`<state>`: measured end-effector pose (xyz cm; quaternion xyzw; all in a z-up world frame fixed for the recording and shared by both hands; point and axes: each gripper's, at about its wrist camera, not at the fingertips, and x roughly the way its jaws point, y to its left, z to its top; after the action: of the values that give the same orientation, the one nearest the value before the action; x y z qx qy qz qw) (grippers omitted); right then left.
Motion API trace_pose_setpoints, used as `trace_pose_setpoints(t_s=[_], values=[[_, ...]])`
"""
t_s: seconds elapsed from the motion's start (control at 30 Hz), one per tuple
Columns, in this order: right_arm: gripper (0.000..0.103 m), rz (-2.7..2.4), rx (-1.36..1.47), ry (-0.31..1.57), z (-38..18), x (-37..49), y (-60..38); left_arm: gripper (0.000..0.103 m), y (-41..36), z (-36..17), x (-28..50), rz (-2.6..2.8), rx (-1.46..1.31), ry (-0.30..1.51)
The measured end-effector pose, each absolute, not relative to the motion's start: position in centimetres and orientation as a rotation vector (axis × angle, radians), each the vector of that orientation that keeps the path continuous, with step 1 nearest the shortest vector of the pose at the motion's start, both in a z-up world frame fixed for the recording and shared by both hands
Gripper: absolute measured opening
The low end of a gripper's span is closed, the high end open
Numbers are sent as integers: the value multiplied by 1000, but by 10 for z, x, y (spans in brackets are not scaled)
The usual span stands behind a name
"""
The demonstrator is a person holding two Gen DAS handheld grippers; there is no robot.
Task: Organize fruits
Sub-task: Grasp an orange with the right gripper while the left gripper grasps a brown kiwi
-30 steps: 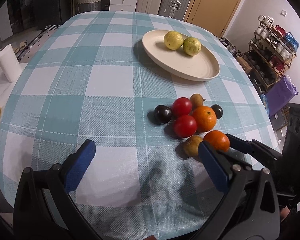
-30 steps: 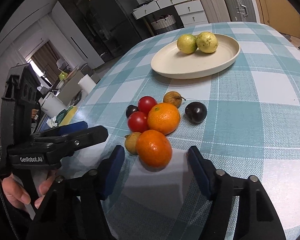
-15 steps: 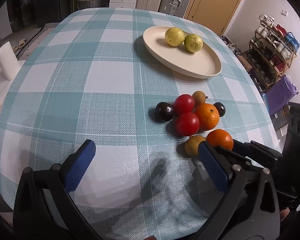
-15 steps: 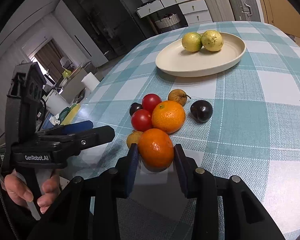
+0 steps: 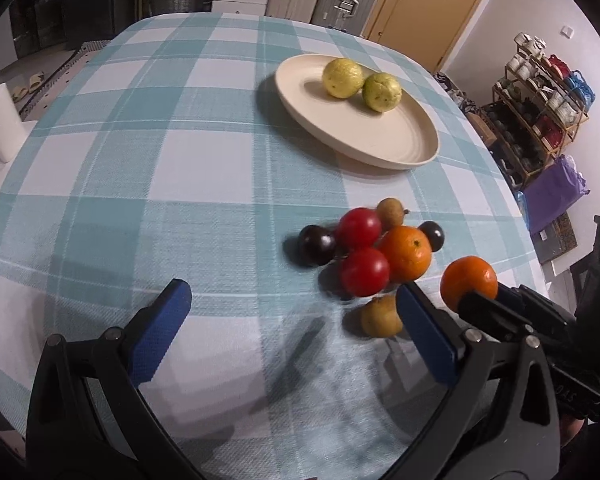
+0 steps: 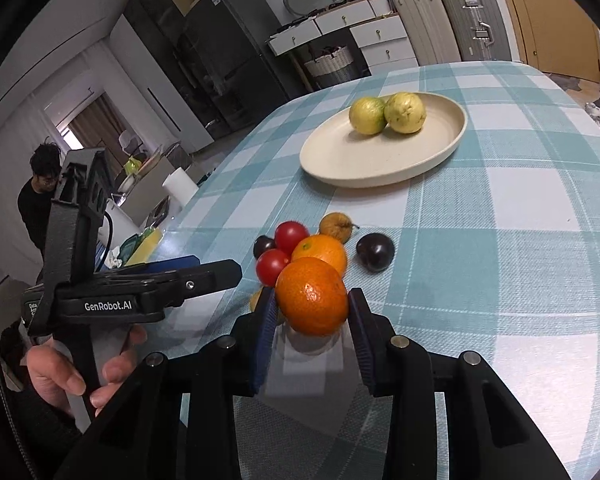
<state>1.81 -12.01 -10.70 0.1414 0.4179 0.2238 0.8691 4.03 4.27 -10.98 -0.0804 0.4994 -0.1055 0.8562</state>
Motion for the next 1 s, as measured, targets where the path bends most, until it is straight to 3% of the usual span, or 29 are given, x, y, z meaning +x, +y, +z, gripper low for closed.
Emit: trace_pose_setpoints(t_s=[0.23,0.37,0.53,0.77,1.0], values=[[36,444,301,859,-102,18,-134,101,17,-111,37,-290,-112,1067],[36,424,302,847,-100,18,-143,77,2,-118,34,-303,-42,1093],[36,409,310,833,-97,16,-151,65,-14,-122,30,-340,2,1099],[36,412,312,828,-97,16,-152,26,-17,-121,27,-362,-6,1108],[36,420,319,822,-95,16,-150,25,-6,-116,23,-372,-42,1091]])
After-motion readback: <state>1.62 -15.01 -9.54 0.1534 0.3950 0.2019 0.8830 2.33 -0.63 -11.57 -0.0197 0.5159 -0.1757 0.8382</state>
